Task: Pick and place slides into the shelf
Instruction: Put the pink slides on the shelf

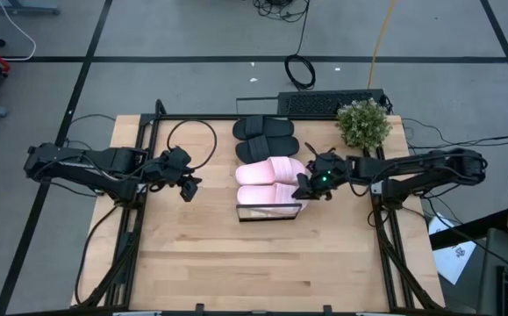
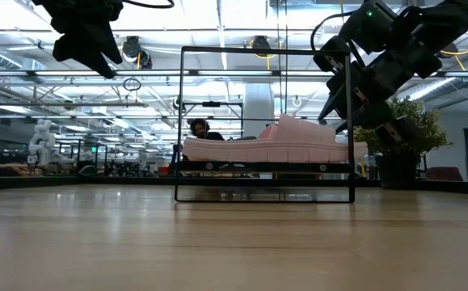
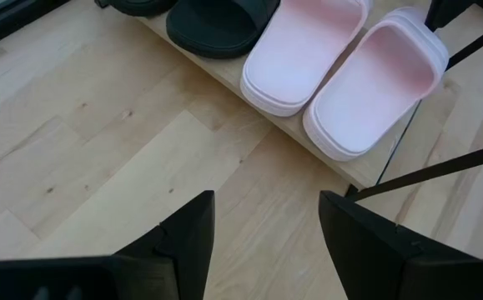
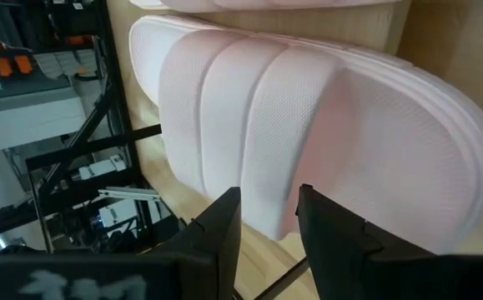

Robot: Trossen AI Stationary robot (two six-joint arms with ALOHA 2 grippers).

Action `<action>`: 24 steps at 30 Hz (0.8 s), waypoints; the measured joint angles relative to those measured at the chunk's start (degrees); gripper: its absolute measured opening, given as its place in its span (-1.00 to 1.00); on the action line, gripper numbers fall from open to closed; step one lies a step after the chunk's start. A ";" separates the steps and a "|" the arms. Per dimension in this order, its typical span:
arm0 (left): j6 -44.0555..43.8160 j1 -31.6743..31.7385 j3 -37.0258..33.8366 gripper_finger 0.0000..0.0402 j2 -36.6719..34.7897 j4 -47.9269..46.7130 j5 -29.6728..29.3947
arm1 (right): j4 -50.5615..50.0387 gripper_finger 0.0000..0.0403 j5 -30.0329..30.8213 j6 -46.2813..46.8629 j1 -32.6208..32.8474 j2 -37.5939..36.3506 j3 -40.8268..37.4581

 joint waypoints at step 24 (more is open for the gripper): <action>0.04 0.00 0.00 0.04 0.01 0.04 -0.54 | 10.04 -0.46 -0.46 0.98 0.00 4.84 0.02</action>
